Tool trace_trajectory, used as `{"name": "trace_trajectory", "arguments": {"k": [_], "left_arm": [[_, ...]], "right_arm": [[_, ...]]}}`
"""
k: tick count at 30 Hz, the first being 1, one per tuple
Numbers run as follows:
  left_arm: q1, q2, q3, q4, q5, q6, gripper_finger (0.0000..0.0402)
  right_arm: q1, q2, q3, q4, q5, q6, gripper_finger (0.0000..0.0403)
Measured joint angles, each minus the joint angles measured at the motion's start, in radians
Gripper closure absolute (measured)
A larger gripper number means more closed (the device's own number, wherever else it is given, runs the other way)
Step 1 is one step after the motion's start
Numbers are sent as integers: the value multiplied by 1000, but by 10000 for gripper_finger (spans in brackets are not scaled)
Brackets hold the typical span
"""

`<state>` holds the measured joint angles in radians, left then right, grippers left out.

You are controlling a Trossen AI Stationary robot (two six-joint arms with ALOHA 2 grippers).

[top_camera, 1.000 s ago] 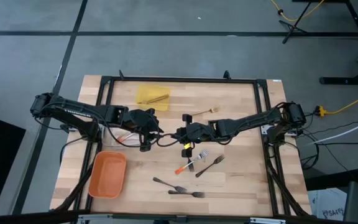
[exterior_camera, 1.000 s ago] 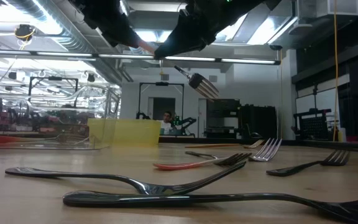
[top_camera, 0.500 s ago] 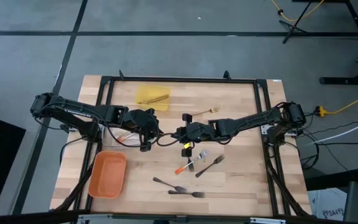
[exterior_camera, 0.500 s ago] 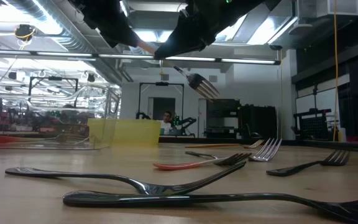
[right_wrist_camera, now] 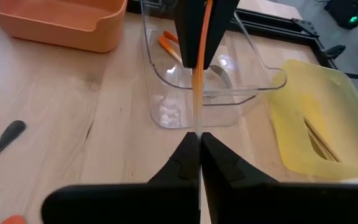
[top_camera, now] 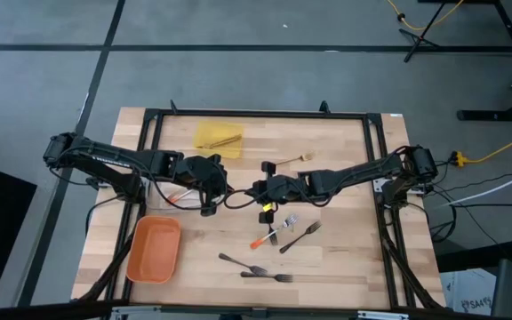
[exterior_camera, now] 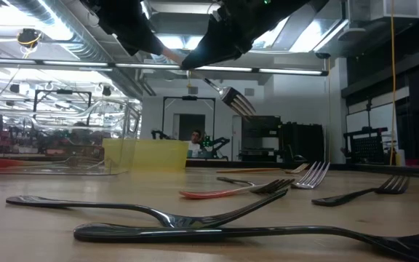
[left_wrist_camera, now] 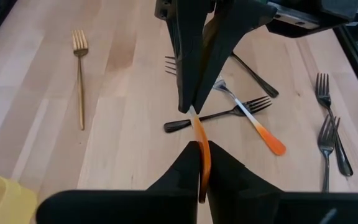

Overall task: Sort silverware by color (type)
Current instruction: Put the orange fork into the transparent bin

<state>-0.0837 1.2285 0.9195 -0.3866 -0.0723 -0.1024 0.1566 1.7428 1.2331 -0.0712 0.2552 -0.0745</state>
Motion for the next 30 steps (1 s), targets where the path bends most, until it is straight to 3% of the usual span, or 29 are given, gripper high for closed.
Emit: {"name": "trace_trajectory", "arguments": {"k": [6,17,30], "left_arm": [[0,0,0,0,0,0,397],[0,-23,0,-10,-15,0,398],[-1,-341,0,-259,-156,-53,399]], "right_arm": [[0,0,0,0,4,0,396],[0,-3,0,-11,19,-36,296],[0,-130,0,-174,23,-64,285]]}}
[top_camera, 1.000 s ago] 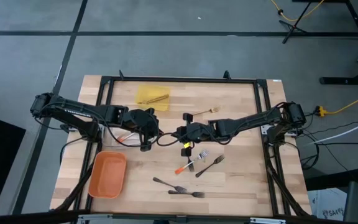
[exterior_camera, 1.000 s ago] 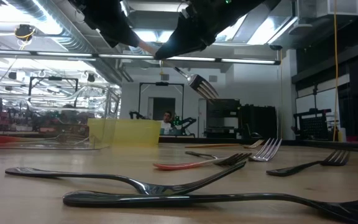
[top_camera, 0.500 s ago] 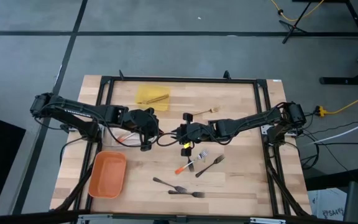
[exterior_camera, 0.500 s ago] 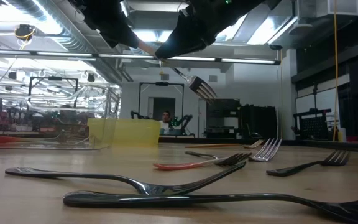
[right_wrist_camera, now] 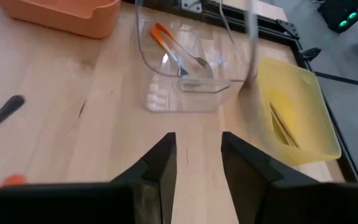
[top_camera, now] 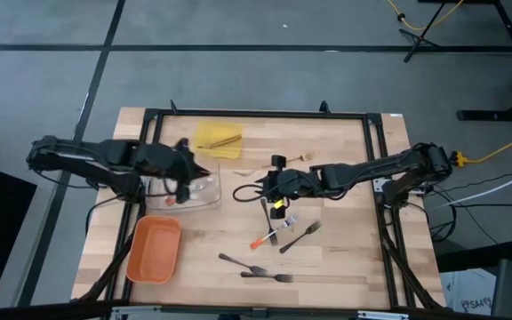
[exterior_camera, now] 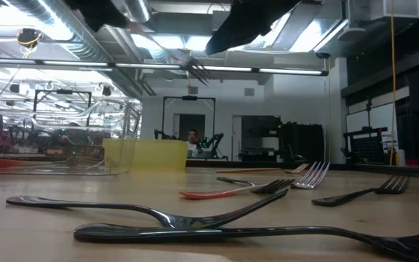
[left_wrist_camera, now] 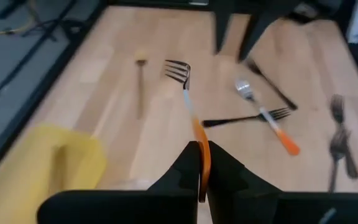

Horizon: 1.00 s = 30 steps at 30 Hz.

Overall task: Sort silverware by color (type)
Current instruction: Put the orange fork into the transparent bin

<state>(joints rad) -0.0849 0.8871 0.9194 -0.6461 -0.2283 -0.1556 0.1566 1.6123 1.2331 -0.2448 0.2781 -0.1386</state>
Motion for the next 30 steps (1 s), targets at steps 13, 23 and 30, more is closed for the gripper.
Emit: {"name": "trace_trajectory", "arguments": {"k": [13,23,30], "left_arm": [[-1,-267,0,-443,-74,-233,399],[-1,-293,-12,-550,-67,-283,399],[-1,-284,-131,-521,-66,-311,399]], "right_arm": [[0,-18,0,-49,-1,3,285],[0,-18,0,-51,0,3,285],[0,-18,0,-51,0,3,285]]}}
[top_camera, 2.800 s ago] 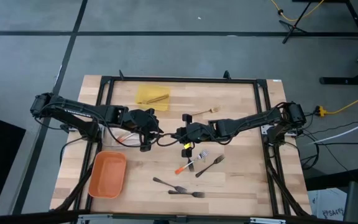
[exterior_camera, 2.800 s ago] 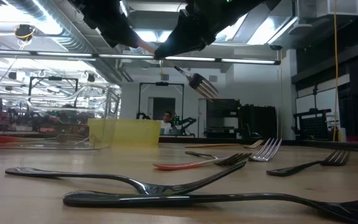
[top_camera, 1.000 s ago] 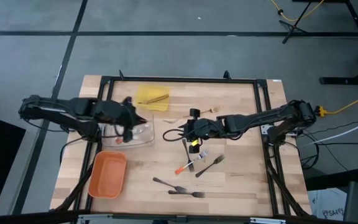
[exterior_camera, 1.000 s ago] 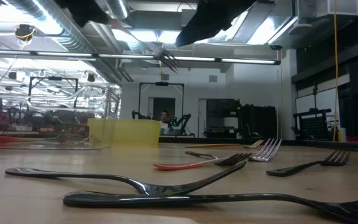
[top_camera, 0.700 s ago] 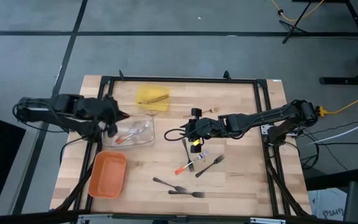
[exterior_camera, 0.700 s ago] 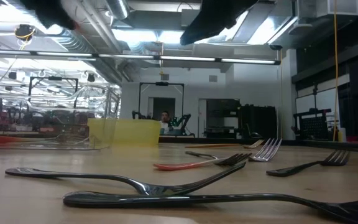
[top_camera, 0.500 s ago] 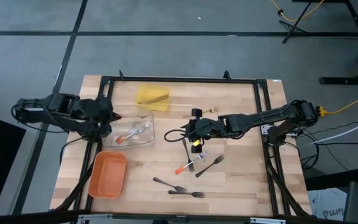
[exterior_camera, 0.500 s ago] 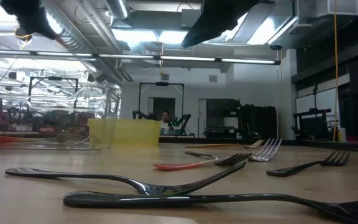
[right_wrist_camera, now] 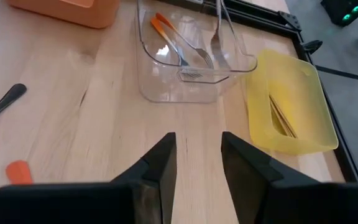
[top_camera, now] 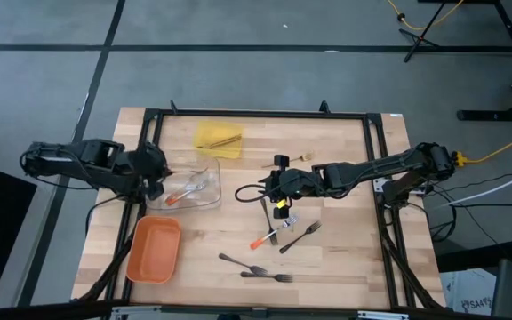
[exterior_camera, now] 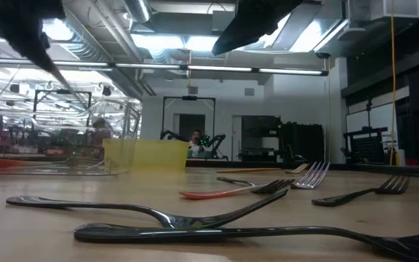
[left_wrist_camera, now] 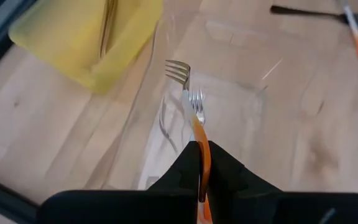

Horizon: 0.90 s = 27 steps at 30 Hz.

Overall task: Sort silverware by color (type)
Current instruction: Put the orange fork into the transparent bin

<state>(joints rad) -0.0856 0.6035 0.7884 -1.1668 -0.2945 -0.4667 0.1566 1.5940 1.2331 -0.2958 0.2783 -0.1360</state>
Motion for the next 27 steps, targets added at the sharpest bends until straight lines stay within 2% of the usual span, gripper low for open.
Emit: {"name": "trace_trajectory", "arguments": {"k": [6,13,22,27], "left_arm": [[0,0,-114,41,26,-5,398],[0,-1,-192,37,87,-57,395],[0,1,-202,36,151,-76,394],[0,14,-202,35,223,-96,393]], "right_arm": [[0,0,0,0,-1,0,285],[0,0,0,1,-1,0,285],[0,0,0,1,-1,0,285],[0,0,0,1,-2,0,285]]}}
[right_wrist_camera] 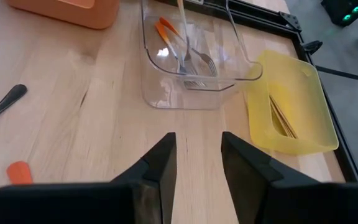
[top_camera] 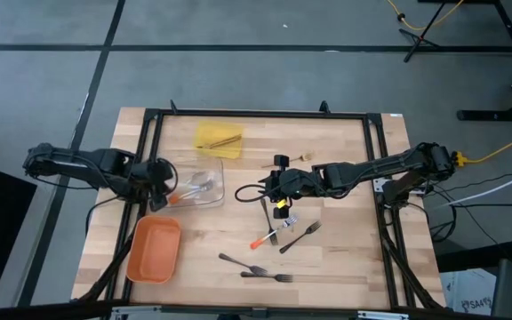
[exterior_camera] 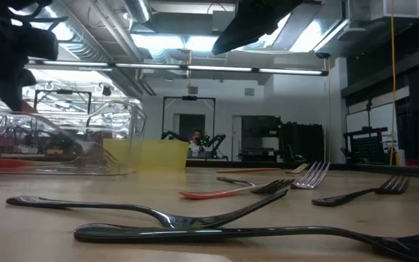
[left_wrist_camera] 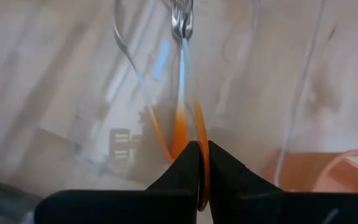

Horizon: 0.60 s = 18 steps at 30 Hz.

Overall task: Sort silverware by color (type)
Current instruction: Put the orange fork into the transparent bin

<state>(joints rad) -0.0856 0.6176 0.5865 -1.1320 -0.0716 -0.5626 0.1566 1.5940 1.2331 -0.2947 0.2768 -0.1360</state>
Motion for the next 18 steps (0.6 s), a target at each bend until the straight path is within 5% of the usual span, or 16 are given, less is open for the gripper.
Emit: {"name": "trace_trajectory", "arguments": {"k": [18], "left_arm": [[0,225,1,-3,143,-64,392]], "right_arm": [[0,0,0,-1,-1,0,285]]}}
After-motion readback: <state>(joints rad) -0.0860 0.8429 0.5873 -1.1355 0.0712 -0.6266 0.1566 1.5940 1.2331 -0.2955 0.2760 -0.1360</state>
